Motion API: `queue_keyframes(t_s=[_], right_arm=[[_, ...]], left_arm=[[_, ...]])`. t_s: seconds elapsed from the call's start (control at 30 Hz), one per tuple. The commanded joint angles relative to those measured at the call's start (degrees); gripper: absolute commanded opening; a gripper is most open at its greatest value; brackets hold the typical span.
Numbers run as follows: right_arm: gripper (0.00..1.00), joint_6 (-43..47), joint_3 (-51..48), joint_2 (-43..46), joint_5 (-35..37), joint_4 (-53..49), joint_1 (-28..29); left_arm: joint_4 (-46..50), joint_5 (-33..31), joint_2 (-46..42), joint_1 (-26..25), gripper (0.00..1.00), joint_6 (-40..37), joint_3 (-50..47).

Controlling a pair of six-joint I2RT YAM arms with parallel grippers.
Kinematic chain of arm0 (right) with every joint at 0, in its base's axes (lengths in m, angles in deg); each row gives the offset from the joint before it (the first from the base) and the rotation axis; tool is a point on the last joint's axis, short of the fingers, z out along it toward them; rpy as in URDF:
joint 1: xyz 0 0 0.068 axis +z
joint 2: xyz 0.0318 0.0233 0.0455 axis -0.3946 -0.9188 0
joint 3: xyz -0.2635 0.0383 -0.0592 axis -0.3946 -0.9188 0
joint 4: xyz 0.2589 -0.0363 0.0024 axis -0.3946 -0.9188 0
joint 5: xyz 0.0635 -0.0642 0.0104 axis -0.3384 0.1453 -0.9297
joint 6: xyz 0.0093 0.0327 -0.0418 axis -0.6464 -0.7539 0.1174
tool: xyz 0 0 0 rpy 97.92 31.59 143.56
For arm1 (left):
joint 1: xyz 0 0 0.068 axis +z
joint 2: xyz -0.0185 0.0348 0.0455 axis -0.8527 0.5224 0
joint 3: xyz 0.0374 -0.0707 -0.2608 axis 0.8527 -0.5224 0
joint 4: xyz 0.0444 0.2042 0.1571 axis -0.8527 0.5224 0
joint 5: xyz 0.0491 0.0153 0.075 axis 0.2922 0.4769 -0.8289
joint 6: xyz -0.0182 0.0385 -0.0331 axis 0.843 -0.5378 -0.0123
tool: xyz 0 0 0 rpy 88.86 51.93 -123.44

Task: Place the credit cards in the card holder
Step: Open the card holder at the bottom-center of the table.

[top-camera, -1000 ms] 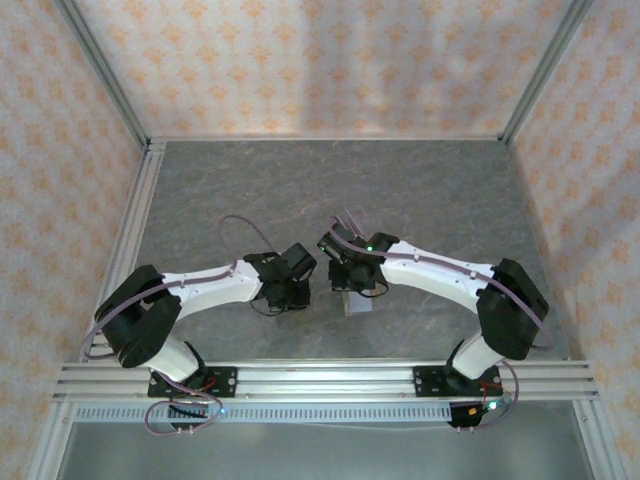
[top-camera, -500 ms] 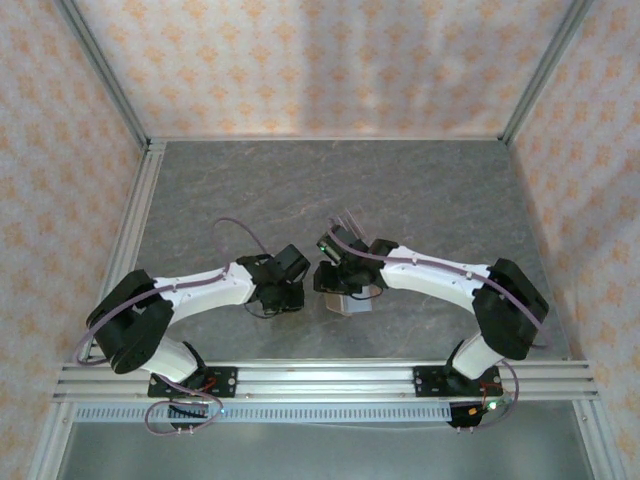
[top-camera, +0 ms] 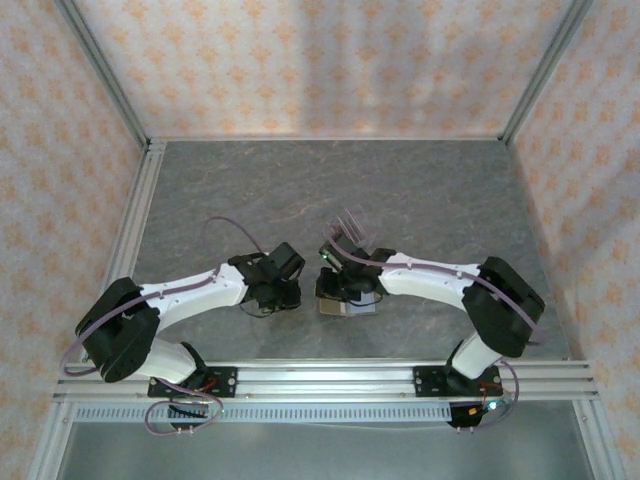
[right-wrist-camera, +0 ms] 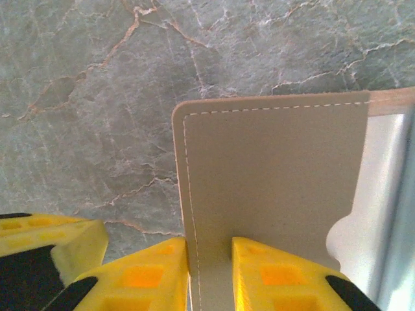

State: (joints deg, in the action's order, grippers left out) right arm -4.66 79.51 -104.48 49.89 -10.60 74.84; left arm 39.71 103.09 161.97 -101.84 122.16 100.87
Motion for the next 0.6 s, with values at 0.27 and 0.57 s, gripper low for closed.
queue_keyframes(t_s=[0.27, 0.57], right_arm=[[0.33, -0.7, -0.5, -4.6, -2.3, 2.1, -0.7], [0.41, -0.7, 1.1, -3.9, -4.4, 1.1, -1.3]], left_arm=[[2.1, -0.2, -0.4, 0.3, 0.19, -0.2, 2.1], [1.7, 0.6, 0.5, 0.2, 0.20, -0.4, 3.3]])
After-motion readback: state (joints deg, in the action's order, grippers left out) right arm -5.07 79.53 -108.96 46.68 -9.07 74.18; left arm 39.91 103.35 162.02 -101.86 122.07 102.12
